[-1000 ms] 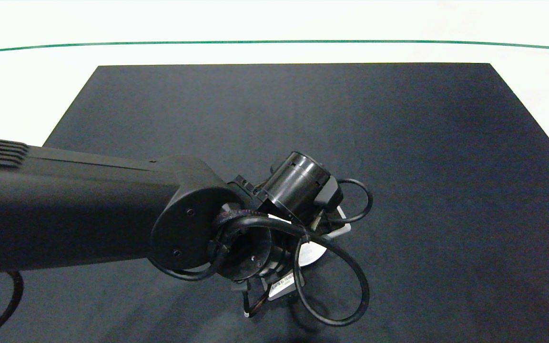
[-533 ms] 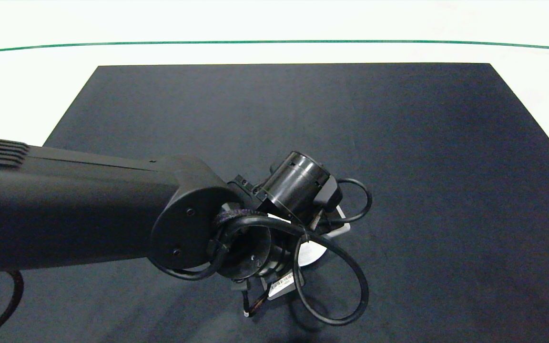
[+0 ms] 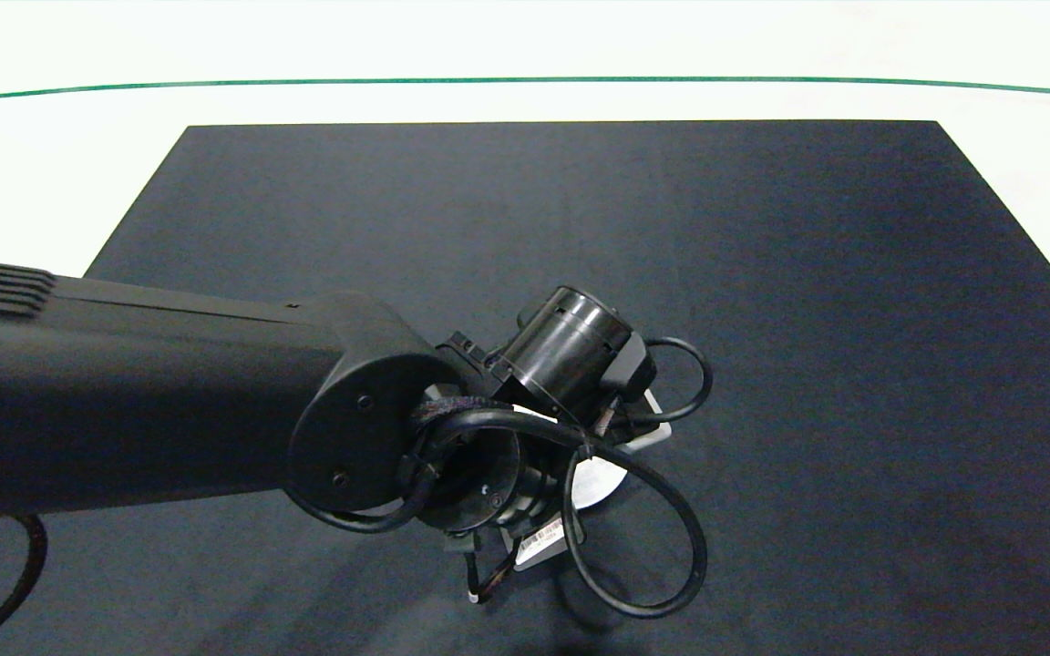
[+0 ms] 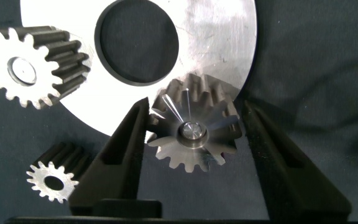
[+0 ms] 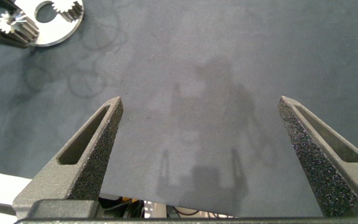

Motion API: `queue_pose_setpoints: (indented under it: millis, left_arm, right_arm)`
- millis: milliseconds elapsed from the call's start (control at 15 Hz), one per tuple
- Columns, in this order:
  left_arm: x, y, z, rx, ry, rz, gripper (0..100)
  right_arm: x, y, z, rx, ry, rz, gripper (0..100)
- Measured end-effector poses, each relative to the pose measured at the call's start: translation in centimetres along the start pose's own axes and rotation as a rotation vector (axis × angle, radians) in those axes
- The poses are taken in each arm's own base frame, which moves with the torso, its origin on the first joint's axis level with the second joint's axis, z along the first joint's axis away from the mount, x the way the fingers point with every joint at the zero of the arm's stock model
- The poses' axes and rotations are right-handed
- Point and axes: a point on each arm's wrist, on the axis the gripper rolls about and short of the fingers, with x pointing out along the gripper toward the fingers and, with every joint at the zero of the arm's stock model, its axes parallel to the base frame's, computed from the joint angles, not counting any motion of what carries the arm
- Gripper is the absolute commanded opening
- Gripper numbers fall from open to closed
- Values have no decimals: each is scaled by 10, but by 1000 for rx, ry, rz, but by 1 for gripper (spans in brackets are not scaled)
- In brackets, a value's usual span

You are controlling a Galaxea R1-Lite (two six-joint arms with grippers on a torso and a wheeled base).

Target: Remove an incorrectly installed larger gear and replace it with the correct smaller gear

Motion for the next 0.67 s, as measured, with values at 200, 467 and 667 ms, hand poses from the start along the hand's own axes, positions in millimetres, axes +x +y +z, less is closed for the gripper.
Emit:
queue_pose_setpoints:
  millis: [200,467,667]
  left_arm:
    - [0,0,0,-1,-1,2,48]
    - [-1,1,1,-2,-2,2,41]
    - [-1,1,1,-2,-3,1,35]
  right_arm:
    - [-1,-1,-1,-7,-2,48,100]
    - [-3,-6,-5,-20,26,149,100]
    - [-4,-9,-7,-30,34,211,100]
